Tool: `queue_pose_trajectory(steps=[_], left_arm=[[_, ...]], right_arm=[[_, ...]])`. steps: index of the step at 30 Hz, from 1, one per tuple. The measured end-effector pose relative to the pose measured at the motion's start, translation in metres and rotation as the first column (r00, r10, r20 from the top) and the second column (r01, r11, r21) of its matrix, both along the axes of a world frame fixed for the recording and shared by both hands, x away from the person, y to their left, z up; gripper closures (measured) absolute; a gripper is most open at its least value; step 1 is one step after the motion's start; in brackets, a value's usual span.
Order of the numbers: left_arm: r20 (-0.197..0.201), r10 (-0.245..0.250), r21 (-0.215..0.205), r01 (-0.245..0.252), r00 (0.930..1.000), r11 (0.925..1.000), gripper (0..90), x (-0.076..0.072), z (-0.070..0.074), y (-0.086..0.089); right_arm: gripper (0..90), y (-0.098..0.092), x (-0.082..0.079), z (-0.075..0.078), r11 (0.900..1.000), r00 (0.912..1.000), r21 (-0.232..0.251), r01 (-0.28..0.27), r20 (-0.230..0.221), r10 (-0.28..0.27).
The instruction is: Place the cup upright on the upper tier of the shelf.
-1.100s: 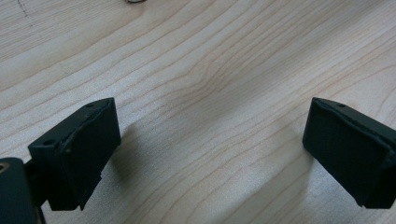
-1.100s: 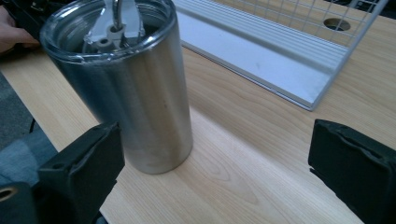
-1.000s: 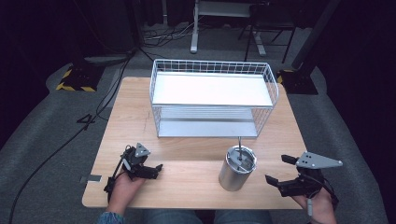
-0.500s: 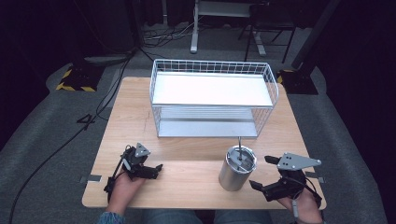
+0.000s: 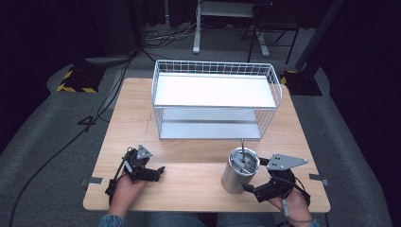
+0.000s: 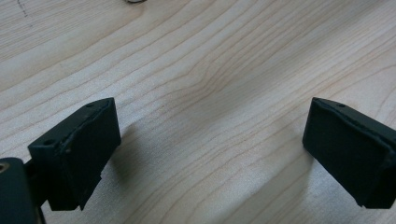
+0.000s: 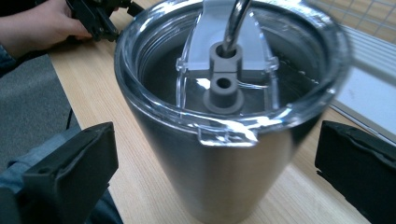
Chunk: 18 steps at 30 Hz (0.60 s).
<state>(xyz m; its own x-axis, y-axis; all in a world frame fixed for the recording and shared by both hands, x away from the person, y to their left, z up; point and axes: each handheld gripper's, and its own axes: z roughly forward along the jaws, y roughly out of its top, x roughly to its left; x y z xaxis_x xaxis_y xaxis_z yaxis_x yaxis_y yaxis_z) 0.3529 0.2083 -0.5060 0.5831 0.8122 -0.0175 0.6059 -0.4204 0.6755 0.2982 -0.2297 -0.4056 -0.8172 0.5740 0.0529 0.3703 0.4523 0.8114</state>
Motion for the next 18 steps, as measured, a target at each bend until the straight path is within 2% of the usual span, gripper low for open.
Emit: queue_pose_trajectory(steps=[9,18], left_arm=[[0.0,0.0,0.0,0.0,1.0,1.0,4.7,0.0,0.0,0.0],[0.0,-0.002,0.0,0.002,1.0,1.0,4.7,0.0,0.0,0.0]], right_arm=[[0.0,0.013,0.012,-0.015,1.0,1.0,-0.013,-0.003,-0.004,0.003],[0.0,0.021,0.019,-0.022,1.0,0.9999,0.017,0.005,0.012,-0.005]])
